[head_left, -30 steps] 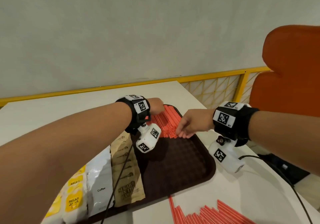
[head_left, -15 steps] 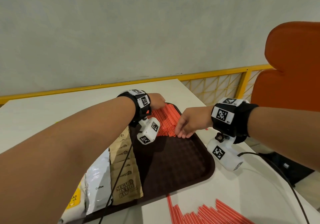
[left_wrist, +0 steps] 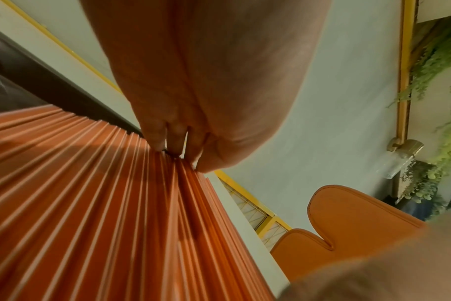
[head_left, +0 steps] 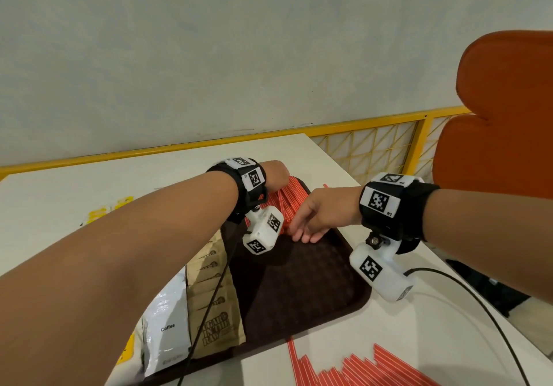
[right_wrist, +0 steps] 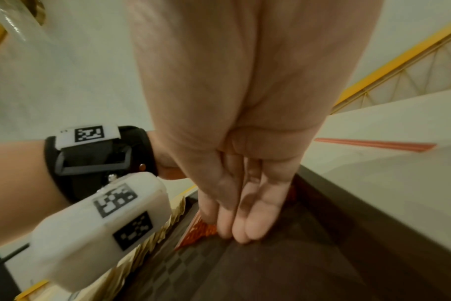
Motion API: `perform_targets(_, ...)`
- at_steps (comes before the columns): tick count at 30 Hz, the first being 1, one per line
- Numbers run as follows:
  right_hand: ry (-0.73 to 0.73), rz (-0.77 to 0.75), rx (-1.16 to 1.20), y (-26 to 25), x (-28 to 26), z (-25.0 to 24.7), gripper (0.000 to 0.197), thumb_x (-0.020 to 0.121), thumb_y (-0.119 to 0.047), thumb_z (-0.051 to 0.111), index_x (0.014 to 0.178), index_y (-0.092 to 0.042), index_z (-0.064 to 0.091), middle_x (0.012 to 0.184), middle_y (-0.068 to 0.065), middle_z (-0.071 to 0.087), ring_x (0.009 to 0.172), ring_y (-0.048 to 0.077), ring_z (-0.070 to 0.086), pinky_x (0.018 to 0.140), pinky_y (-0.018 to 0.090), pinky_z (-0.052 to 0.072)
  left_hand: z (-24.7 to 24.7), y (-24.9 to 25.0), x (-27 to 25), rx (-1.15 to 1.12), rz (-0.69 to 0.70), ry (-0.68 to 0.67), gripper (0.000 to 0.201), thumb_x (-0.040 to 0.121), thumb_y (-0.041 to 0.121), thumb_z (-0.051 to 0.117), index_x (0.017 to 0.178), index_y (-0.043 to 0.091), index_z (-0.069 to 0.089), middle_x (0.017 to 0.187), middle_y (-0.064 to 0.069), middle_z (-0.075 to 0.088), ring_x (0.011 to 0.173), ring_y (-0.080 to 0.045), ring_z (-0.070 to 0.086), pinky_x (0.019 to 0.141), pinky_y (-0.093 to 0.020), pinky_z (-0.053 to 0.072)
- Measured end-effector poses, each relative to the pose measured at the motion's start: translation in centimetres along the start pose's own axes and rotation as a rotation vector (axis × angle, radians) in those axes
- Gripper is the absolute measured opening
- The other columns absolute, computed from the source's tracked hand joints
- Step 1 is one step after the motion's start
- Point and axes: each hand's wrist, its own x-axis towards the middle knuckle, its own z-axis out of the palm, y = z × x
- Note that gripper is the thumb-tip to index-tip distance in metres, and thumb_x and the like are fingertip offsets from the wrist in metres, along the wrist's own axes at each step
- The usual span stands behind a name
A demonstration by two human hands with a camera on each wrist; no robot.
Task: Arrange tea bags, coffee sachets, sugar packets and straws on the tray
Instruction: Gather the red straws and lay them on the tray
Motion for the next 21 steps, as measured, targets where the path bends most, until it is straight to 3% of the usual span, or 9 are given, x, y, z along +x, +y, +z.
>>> perform_targets(3,0.005,0.001,0.013,-0.3,-0.3,-0.3,0.029,0.091,0.011,0.050,0.115,0.003,0.064,0.092,0.007,0.069,0.077,0.010,0.067,0.074,0.019,0.057,0.1,0.1,-0.6,0.004,0.012,-0.021,0.021,0.098,0.011,0.042,0.113,0.017,0.057,0.077,0.008,0.048,0.074,-0.014,0.052,0.060,-0.015,0.040)
perform_targets(5,0.057,0.033,0.052,-0.5,-1.1,-1.5,0.021,0.091,0.008,0.052,0.106,0.003,0.066,0.086,0.009,0.070,0.073,0.013,0.067,0.068,0.019,0.057,-0.7,0.0,-1.2,-0.036,0.020,0.039,0.035,0.099,0.010,0.041,0.132,0.011,0.052,0.095,0.004,0.058,0.099,-0.022,0.055,0.061,-0.013,0.035)
perform_targets(7,0.266,0.065,0.076,0.0,-1.7,-3.6,0.012,0.090,0.003,0.057,0.096,0.004,0.067,0.080,0.012,0.069,0.067,0.015,0.065,0.063,0.021,0.057,-2.0,-0.4,-2.2,-0.099,-0.003,0.132,0.038,0.099,0.008,0.040,0.135,0.007,0.050,0.128,-0.011,0.057,0.120,-0.029,0.052,0.061,-0.012,0.033)
perform_targets(10,0.536,0.204,-0.162,2.2,-2.4,-5.9,0.017,0.087,-0.004,0.062,0.070,-0.004,0.063,0.062,0.006,0.065,0.052,0.010,0.060,0.063,0.022,0.054,-3.5,-1.6,-4.4,-0.276,-0.063,0.247,0.038,0.098,0.003,0.037,0.134,0.000,0.049,0.137,-0.017,0.051,0.127,-0.030,0.048,0.074,-0.022,0.043)
perform_targets(12,0.511,0.337,-0.340,3.7,-2.4,-5.9,0.038,0.088,-0.015,0.063,0.051,-0.011,0.054,0.040,-0.005,0.055,0.037,0.005,0.051,0.056,0.018,0.045,-3.3,-2.6,-5.6,-0.406,-0.098,0.235,0.035,0.097,0.000,0.038,0.130,-0.004,0.050,0.130,-0.020,0.055,0.120,-0.030,0.052,0.091,-0.024,0.046)
perform_targets(15,0.503,0.451,-0.422,4.6,-1.3,-4.7,0.047,0.084,-0.027,0.068,0.043,-0.015,0.049,0.032,-0.008,0.048,0.035,0.005,0.047,0.054,0.016,0.041,-2.4,-4.2,-7.1,-0.572,-0.158,0.217,0.016,0.096,0.003,0.044,0.087,0.004,0.056,0.078,-0.011,0.054,0.067,-0.018,0.053,0.055,-0.014,0.048)
perform_targets(16,0.521,0.456,-0.436,4.8,-0.8,-4.6,0.046,0.083,-0.028,0.071,0.044,-0.014,0.051,0.033,-0.008,0.050,0.038,0.007,0.049,0.054,0.017,0.043,-2.1,-4.4,-7.7,-0.560,-0.193,0.190,0.016,0.095,0.003,0.045,0.084,0.005,0.057,0.078,-0.014,0.054,0.066,-0.021,0.055,0.058,-0.020,0.047)
perform_targets(19,0.513,0.468,-0.510,3.9,0.2,-4.1,0.030,0.081,-0.020,0.072,0.055,-0.012,0.058,0.061,0.000,0.067,0.058,0.016,0.064,0.070,0.025,0.055,-1.2,-4.5,-8.8,-0.572,-0.240,0.097,0.035,0.094,0.007,0.050,0.126,-0.006,0.052,0.131,-0.036,0.045,0.118,-0.049,0.049,0.085,-0.045,0.049)
perform_targets(21,0.473,0.509,-0.594,3.8,0.8,-4.4,0.021,0.078,-0.018,0.069,0.059,-0.013,0.060,0.076,0.005,0.071,0.077,0.021,0.070,0.084,0.030,0.057,-0.6,-4.2,-9.5,-0.595,-0.255,0.090,0.047,0.094,0.007,0.049,0.137,-0.008,0.041,0.143,-0.033,0.031,0.127,-0.049,0.037,0.081,-0.045,0.051)
